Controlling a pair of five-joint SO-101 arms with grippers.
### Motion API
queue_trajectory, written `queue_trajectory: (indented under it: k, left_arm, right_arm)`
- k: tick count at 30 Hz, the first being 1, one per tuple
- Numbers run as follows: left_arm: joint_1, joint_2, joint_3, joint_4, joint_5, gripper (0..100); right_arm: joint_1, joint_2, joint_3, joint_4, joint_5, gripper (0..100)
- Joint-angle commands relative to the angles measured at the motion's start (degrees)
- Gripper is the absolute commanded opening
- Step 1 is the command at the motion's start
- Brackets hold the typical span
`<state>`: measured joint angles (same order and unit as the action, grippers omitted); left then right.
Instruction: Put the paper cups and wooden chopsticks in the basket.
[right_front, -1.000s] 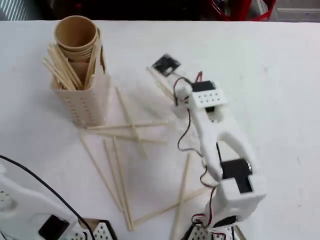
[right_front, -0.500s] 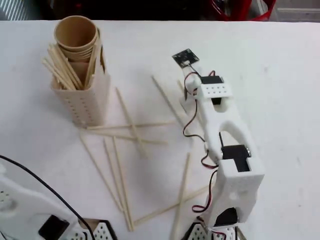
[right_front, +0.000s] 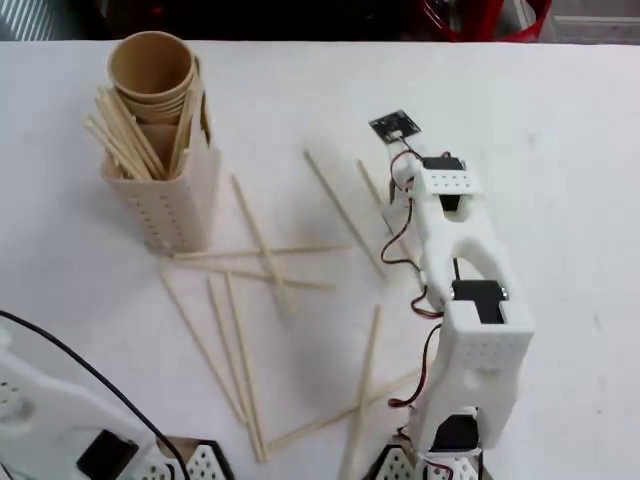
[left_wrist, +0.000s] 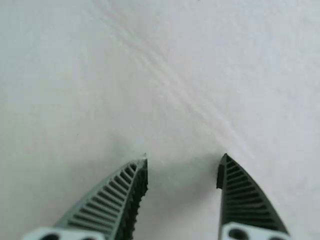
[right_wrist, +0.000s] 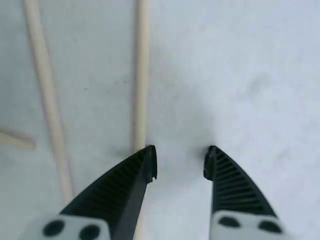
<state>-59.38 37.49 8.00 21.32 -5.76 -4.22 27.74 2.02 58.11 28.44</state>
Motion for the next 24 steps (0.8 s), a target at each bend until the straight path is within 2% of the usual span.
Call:
queue_trajectory:
  k: [1, 3, 9, 15, 18, 22, 24]
  left_arm:
    - [4.53, 4.88, -0.18, -0.79, 0.35, 24]
    - [4.53, 4.88, -0.18, -0.79, 0.35, 24]
    - [4.53, 4.88, -0.18, -0.97, 0.35, 24]
    - [4.53, 4.88, -0.18, -0.79, 0.35, 24]
    - [4.53, 4.88, -0.18, -0.79, 0.35, 24]
    - [4.53, 4.88, -0.18, -0.79, 0.35, 24]
    - [4.53, 4.88, -0.18, -0.79, 0.35, 24]
  right_arm:
    - [0.31, 0.66, -2.20, 0.04, 0.62, 6.9]
    - [0.84, -0.31, -2.37, 0.04, 0.09, 0.9]
    - [0.66, -5.58, -2.29, 4.70, 0.00, 3.1]
    - [0.57, -9.63, -2.11, 7.69, 0.44, 13.8]
    - [0.40, -9.45, -1.23, 7.34, 0.44, 13.8]
    - [-3.91, -9.45, 3.08, 7.34, 3.08, 13.8]
    - [-4.44, -8.92, 3.69, 6.11, 2.02, 13.8]
